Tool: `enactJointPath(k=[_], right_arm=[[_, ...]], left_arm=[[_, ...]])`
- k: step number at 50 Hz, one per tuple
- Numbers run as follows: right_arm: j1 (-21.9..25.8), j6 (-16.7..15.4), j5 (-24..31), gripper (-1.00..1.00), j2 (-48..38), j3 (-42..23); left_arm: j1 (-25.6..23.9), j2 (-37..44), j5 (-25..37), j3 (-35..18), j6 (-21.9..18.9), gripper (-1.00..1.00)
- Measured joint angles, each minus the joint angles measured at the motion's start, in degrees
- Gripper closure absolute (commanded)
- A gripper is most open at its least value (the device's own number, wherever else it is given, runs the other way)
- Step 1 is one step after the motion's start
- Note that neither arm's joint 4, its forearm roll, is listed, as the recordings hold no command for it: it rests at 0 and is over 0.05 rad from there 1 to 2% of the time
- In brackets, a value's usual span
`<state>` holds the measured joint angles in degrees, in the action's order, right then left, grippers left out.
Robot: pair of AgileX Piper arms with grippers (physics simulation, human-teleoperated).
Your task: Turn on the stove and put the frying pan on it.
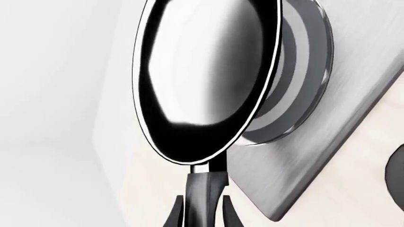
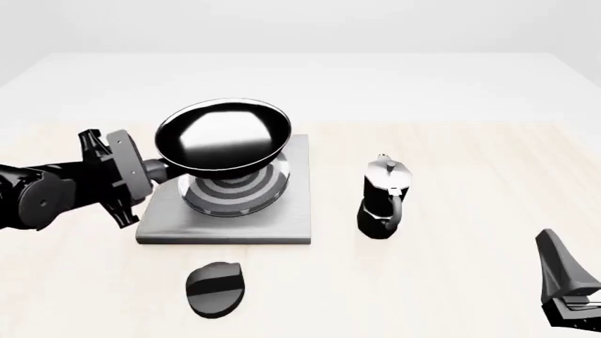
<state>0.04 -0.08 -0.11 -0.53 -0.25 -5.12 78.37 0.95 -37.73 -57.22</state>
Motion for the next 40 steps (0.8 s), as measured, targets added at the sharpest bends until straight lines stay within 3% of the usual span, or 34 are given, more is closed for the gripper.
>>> enactJointPath(k=[40], right_arm=[[0.0, 0.0, 0.0, -1.00, 0.0, 0.0]], left_arm=[[-0.3, 5.9, -4.4, 1.4, 0.9, 1.00]])
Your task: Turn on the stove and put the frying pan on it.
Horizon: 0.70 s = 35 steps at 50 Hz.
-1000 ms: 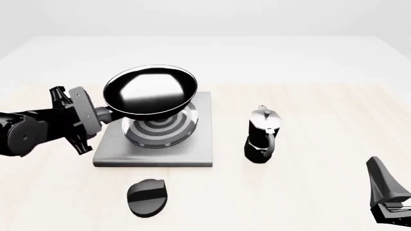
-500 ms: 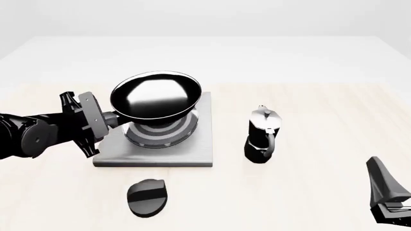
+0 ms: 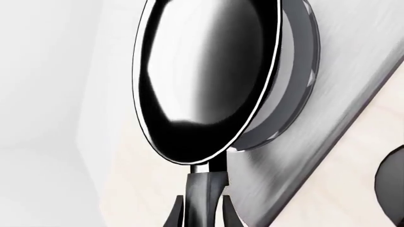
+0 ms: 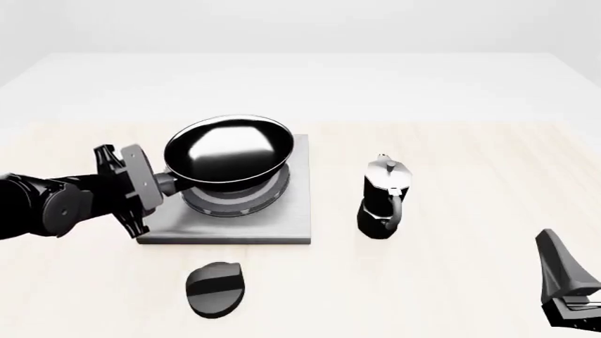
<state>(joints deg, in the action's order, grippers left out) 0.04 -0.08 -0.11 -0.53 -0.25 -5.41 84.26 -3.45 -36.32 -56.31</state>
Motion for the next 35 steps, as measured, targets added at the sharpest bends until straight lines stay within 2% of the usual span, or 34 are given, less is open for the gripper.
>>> enactJointPath(k=[33, 34, 35], right_arm=[[0.0, 0.0, 0.0, -1.00, 0.0, 0.0], [0.0, 0.0, 0.0, -1.00, 0.0, 0.0], [0.0, 0.0, 0.0, -1.00, 0.0, 0.0]], left_arm=[[0.3, 3.4, -4.6, 0.8, 0.0, 1.00], [0.3, 3.4, -4.6, 0.9, 0.0, -1.00], [0.3, 3.4, -4.6, 0.9, -0.1, -1.00]])
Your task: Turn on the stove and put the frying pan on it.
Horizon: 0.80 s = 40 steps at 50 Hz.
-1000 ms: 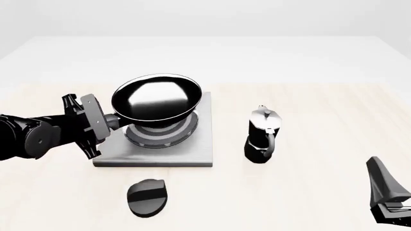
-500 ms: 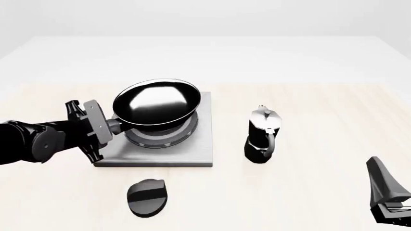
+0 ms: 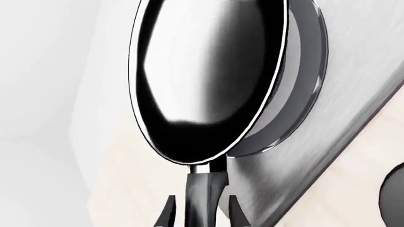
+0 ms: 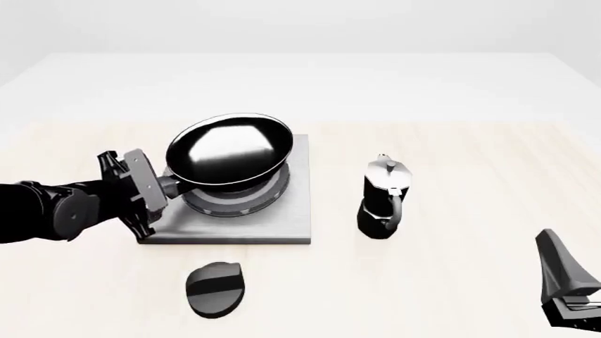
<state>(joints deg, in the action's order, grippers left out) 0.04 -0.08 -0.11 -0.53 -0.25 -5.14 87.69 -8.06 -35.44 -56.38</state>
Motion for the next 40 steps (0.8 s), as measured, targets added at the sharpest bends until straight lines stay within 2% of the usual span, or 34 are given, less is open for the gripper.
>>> enactJointPath(k=[20, 40], right_arm=[[0.0, 0.0, 0.0, -1.00, 0.0, 0.0], [0.0, 0.0, 0.0, -1.00, 0.0, 0.0]], left_arm=[[-1.0, -1.6, 1.0, 0.8, -0.7, -1.00], [-2.6, -7.3, 3.6, 3.6, -0.5, -1.00]])
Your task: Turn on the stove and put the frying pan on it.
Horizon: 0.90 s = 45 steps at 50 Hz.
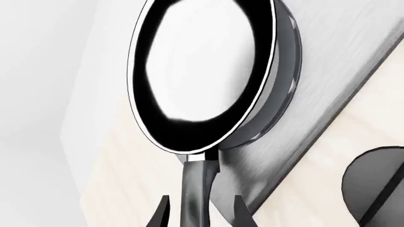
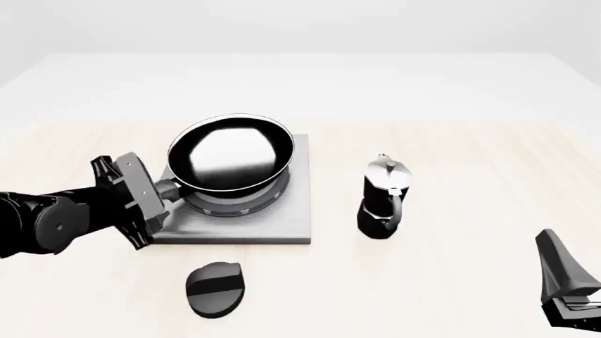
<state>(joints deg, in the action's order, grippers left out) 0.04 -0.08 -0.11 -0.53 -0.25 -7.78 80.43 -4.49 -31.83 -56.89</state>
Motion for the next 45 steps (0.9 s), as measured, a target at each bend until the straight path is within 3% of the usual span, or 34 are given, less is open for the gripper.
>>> enactJointPath(k=[25, 45], right_arm=[[0.0, 0.0, 0.0, -1.00, 0.0, 0.0], [0.0, 0.0, 0.0, -1.00, 0.0, 0.0]], left_arm=[[-3.2, -13.1, 3.9, 3.8, 2.7, -1.00], [-9.2, -30.0, 10.2, 2.6, 13.1, -1.00]])
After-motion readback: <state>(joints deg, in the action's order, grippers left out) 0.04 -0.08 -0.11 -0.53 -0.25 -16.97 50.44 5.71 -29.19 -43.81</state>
